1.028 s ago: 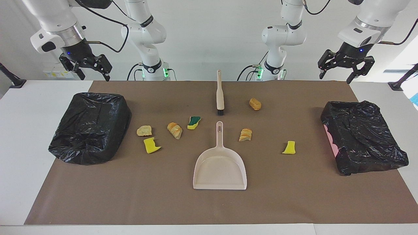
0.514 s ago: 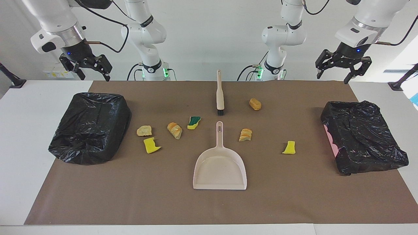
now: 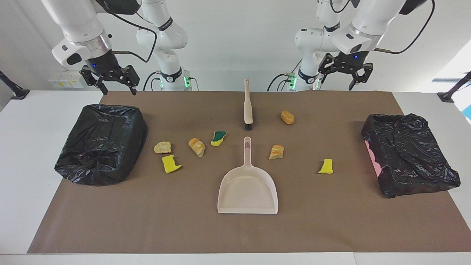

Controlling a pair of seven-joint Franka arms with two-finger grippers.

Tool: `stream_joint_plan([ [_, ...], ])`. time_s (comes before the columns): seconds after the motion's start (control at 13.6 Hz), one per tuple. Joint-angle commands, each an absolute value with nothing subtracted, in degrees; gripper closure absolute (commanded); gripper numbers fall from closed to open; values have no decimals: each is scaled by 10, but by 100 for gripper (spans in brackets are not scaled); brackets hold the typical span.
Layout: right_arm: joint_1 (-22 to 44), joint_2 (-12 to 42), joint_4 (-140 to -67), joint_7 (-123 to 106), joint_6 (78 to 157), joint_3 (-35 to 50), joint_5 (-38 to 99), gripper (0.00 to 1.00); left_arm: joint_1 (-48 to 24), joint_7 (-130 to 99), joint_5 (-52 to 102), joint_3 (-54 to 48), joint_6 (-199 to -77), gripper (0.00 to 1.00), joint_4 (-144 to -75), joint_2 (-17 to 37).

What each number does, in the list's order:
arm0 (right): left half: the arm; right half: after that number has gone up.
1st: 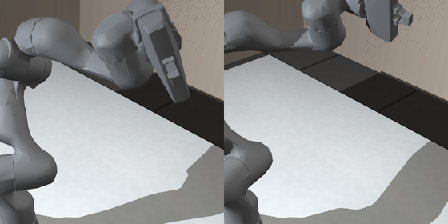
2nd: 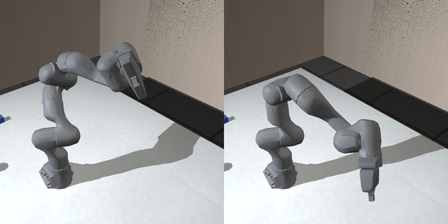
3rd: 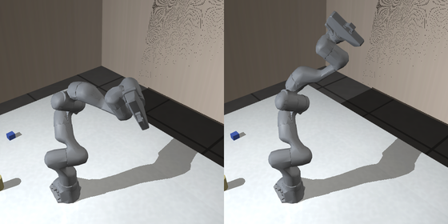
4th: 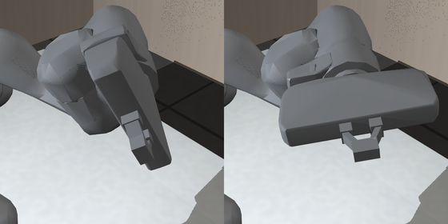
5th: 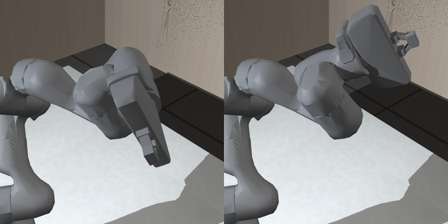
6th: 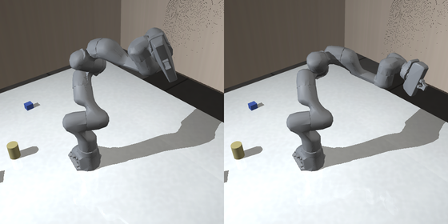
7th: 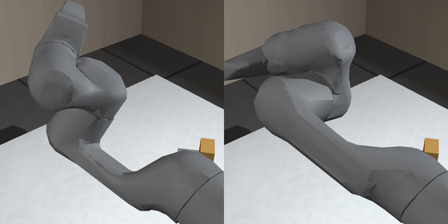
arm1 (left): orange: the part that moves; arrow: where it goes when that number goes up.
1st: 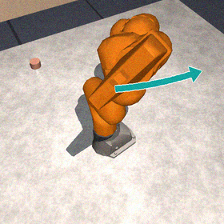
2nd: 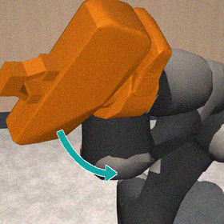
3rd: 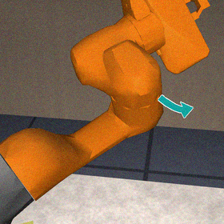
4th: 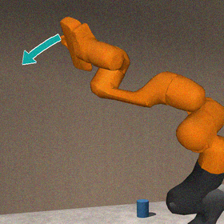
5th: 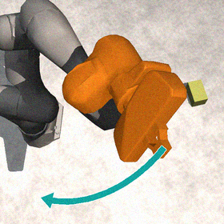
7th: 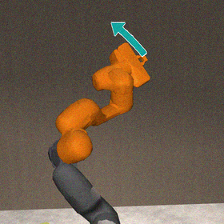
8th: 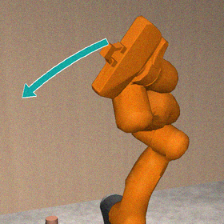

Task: Sweep and dump trash in bin

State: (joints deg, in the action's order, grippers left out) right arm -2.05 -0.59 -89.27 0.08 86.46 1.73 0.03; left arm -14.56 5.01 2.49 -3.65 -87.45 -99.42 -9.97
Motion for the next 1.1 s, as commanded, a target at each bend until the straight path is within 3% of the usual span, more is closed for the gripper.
stream_joint_plan([
  [0.0,-23,39,-859,25,851,51,0,0,-217,-10,30,-28,-929,0,-1116,-171],
  [0.15,-16,69,-839,75,853,80,-2,0,-278,-75,30,-28,-971,0,-1178,-191],
  [0.51,77,141,-816,204,895,83,6,0,-375,-177,64,-29,-1047,0,-1266,-197],
  [1.03,182,233,-816,338,1051,83,8,0,-522,-325,67,-30,-1210,0,-1399,-167],
])
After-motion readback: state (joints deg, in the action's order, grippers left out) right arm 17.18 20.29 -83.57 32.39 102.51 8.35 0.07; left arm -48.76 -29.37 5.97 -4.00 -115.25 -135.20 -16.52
